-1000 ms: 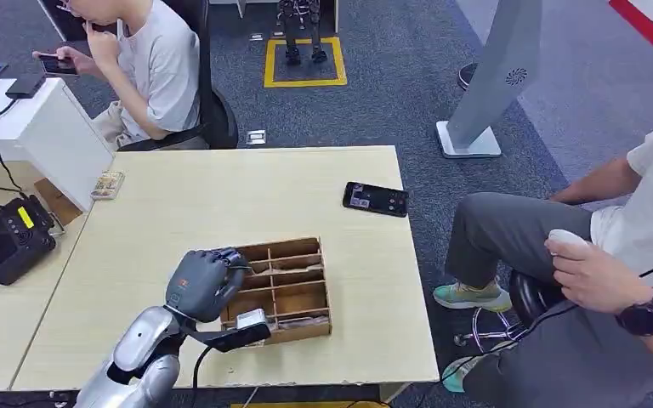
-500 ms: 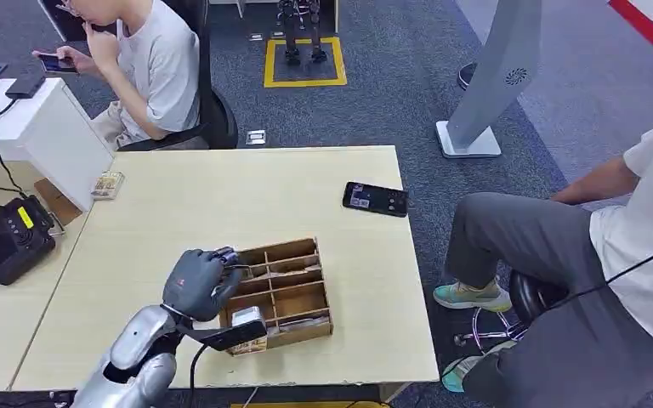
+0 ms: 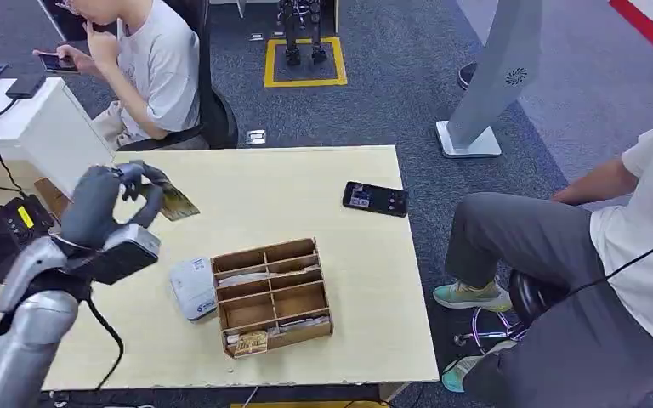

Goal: Pass the card to the sensor for recognition and then transmit it.

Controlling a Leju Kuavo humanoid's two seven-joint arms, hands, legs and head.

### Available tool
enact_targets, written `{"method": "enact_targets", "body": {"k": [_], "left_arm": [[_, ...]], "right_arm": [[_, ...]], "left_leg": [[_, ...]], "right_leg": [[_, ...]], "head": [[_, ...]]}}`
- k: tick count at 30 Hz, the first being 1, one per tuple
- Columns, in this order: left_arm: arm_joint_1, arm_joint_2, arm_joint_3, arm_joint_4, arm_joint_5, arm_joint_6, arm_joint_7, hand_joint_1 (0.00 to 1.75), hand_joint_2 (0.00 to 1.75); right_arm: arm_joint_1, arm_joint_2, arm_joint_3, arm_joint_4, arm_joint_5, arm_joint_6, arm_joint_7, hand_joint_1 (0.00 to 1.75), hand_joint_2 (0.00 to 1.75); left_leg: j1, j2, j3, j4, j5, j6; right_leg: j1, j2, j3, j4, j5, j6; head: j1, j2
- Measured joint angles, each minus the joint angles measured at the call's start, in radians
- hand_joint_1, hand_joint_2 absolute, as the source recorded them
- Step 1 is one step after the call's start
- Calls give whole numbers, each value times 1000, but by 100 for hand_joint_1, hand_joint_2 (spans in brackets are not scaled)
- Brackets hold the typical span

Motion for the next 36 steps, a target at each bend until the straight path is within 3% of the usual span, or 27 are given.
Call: {"method": "enact_targets", "body": {"k": [5, 14, 19, 22, 25, 27, 29, 31, 36], "left_arm": [[-32, 32, 38, -67, -16, -15, -5, 175, 175], [-37, 56, 53, -98, -26, -3, -7, 175, 175], [-137, 108, 59, -106, 13, -38, 69, 175, 175], [-135, 109, 59, -105, -83, -5, 80, 175, 175], [-114, 92, 59, -75, -260, 85, 110, 175, 175], [-107, 58, 58, 5, -462, 153, 176, 175, 175], [-120, 12, 58, 166, -635, 232, 225, 175, 175], [-150, -27, 58, 343, -680, 330, 215, 175, 175], [-194, -81, 58, 545, -701, 359, 212, 175, 175]], "right_arm": [[0, 0, -8, 0, 0, 0, 0, 0, 175], [0, 4, -13, 0, 0, 2, 2, 0, 175], [0, 5, -17, 0, 0, 3, 2, 0, 175], [-1, 12, -17, 0, 1, 2, -1, 0, 175], [-4, 17, -17, 0, 1, -1, 1, 0, 175], [-10, 19, -11, 0, 1, -1, 10, 0, 175], [-16, 19, 0, 0, 1, 1, 22, 0, 175], [-18, 19, 11, 0, 1, 5, 28, 0, 175], [-17, 16, 19, 0, 1, 6, 28, 0, 175]], "left_leg": [[0, 1, 0, 0, 0, 0], [0, 1, 0, 0, 0, 0], [0, 0, 0, 0, 1, 0], [0, 1, 0, 0, 1, 0], [0, 0, 0, 0, 1, 0], [-1, 0, 0, 0, 1, 0], [-1, 1, 0, 0, 2, -1], [-1, 1, 0, 0, 3, 0], [-1, 2, -1, 0, 4, 0]], "right_leg": [[0, 1, 0, 0, 0, 0], [0, 1, 0, 0, 0, 0], [0, 0, -1, 0, 1, -1], [0, 1, -1, 0, 1, -1], [0, 0, -1, 0, 1, -1], [-1, 0, -1, 0, 1, -1], [-1, 1, -2, 0, 2, -1], [-1, 1, -2, 0, 4, 0], [-1, 2, -2, 0, 5, 0]], "head": [[0, 0], [0, 0], [0, 0], [0, 0], [0, 0], [0, 0], [0, 0], [0, 0], [0, 0]]}}
